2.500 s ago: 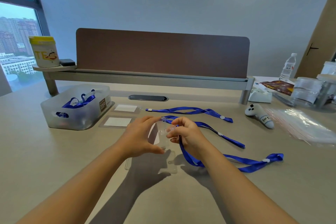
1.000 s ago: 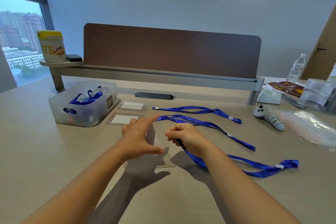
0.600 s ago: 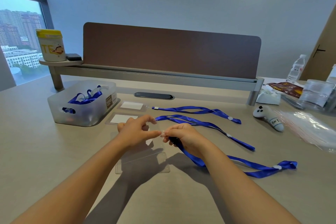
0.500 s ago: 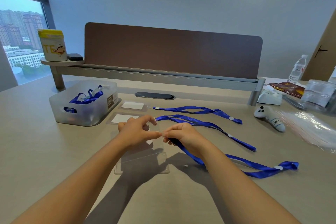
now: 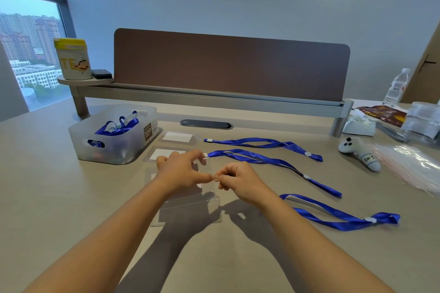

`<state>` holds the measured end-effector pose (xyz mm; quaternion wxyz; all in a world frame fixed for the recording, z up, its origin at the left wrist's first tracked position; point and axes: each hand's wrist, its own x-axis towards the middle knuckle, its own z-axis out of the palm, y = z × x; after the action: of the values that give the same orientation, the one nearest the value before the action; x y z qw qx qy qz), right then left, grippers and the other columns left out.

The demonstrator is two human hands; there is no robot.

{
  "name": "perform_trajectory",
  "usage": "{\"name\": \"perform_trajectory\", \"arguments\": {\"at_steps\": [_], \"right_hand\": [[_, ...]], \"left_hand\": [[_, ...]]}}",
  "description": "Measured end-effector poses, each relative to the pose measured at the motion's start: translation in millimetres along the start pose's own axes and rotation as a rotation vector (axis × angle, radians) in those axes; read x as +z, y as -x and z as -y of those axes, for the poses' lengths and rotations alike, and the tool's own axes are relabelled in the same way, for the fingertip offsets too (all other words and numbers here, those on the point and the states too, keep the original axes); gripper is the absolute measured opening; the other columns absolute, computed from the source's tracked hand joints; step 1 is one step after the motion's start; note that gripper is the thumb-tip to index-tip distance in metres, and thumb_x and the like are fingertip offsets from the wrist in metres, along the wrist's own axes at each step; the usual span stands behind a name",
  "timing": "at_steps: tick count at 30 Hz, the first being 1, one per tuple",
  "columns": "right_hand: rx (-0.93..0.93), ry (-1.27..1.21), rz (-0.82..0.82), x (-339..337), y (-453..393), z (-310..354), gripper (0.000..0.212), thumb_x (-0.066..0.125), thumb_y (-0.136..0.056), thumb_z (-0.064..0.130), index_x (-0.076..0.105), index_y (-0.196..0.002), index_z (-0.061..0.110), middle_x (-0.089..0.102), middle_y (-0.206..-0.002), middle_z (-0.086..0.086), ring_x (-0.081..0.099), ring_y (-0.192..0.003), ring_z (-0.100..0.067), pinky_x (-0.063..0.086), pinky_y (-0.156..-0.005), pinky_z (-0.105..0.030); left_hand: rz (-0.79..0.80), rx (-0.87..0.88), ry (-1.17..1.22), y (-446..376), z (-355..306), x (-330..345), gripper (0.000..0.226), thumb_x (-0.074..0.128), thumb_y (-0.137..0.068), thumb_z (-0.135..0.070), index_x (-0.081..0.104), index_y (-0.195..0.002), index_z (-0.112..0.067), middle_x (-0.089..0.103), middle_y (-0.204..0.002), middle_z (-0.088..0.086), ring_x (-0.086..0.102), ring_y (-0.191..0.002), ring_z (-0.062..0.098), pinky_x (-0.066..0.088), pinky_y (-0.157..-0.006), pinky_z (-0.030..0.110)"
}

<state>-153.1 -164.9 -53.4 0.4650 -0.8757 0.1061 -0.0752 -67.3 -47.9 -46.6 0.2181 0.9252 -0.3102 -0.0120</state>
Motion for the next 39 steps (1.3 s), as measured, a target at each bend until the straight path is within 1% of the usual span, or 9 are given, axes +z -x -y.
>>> {"name": "perform_trajectory", "arguments": {"at_steps": [5,9,12,18,24,29,33,37,39], "right_hand": [[0.025,-0.03,0.039,-2,-4,-1,0.022,0.051,-0.09,0.011,0.063,-0.104,0.0,0.055,-0.07,0.004,0.051,-0.066,-0.004,0.045,-0.066,-0.018],[0.052,-0.014,0.072,-5,-5,-4,0.022,0.051,-0.09,0.011,0.061,-0.108,0.003,0.055,-0.074,0.006,0.051,-0.067,-0.003,0.042,-0.059,-0.014],[0.074,0.051,0.029,-8,-6,-11,0.021,0.057,-0.087,0.013,0.06,-0.107,0.006,0.057,-0.084,0.002,0.055,-0.079,-0.009,0.045,-0.067,-0.015],[0.154,0.259,-0.011,-8,-7,-32,0.025,0.048,-0.091,0.01,0.057,-0.114,0.01,0.059,-0.118,-0.009,0.052,-0.097,-0.013,0.045,-0.092,-0.027],[0.25,0.679,-0.11,-6,4,-40,0.045,0.042,-0.093,0.035,0.038,-0.134,0.019,0.044,-0.139,-0.005,0.039,-0.127,-0.024,0.03,-0.107,-0.041],[0.515,0.757,-0.021,2,22,-51,0.067,0.023,-0.09,0.059,0.007,-0.146,0.028,-0.002,-0.158,-0.008,-0.008,-0.143,-0.038,-0.003,-0.111,-0.062],[0.468,0.766,0.022,-2,23,-67,0.066,0.019,-0.09,0.058,0.0,-0.146,0.028,-0.008,-0.158,-0.007,-0.01,-0.144,-0.034,-0.004,-0.114,-0.058],[0.339,0.751,-0.02,-14,13,-78,0.065,0.026,-0.092,0.052,0.006,-0.147,0.022,0.005,-0.158,-0.009,0.003,-0.146,-0.026,0.005,-0.12,-0.046],[0.347,0.772,-0.022,-18,7,-80,0.064,0.024,-0.092,0.052,0.006,-0.147,0.022,0.005,-0.158,-0.008,0.002,-0.146,-0.026,0.002,-0.118,-0.047]], "left_hand": [[0.0,0.045,0.008,-2,5,3,0.042,0.059,-0.077,-0.048,0.049,-0.112,-0.026,0.062,-0.11,0.003,0.047,-0.112,0.02,0.027,-0.095,0.039],[0.165,0.132,-0.064,6,12,5,0.083,0.068,-0.061,-0.059,0.032,-0.13,-0.031,0.042,-0.137,0.0,0.032,-0.127,0.02,0.023,-0.102,0.038],[0.258,0.177,-0.256,9,18,10,0.093,0.07,-0.059,-0.059,0.023,-0.134,-0.033,0.036,-0.142,-0.001,0.029,-0.13,0.021,0.021,-0.107,0.04],[0.298,0.192,-0.394,5,31,18,0.092,0.063,-0.065,-0.062,0.015,-0.139,-0.033,0.038,-0.135,0.002,0.03,-0.125,0.022,0.021,-0.106,0.038],[0.297,0.119,-0.383,5,42,20,0.081,0.054,-0.077,-0.055,0.008,-0.141,-0.035,0.008,-0.154,0.002,0.007,-0.141,0.027,0.009,-0.114,0.049],[0.294,-0.064,-0.257,25,42,37,0.071,0.033,-0.083,-0.063,0.008,-0.141,-0.033,0.004,-0.155,0.005,0.006,-0.141,0.032,0.012,-0.114,0.051],[0.285,-0.088,-0.275,28,54,40,0.068,0.025,-0.085,-0.062,0.003,-0.142,-0.033,0.001,-0.156,0.007,0.001,-0.142,0.033,0.007,-0.116,0.051],[0.262,-0.091,-0.291,20,70,34,0.064,0.024,-0.086,-0.059,0.003,-0.141,-0.033,0.002,-0.156,0.005,0.002,-0.143,0.031,0.007,-0.115,0.052],[0.253,-0.091,-0.304,14,79,32,0.063,0.024,-0.087,-0.059,0.004,-0.141,-0.033,0.002,-0.156,0.004,0.003,-0.143,0.03,0.008,-0.115,0.052]]}}
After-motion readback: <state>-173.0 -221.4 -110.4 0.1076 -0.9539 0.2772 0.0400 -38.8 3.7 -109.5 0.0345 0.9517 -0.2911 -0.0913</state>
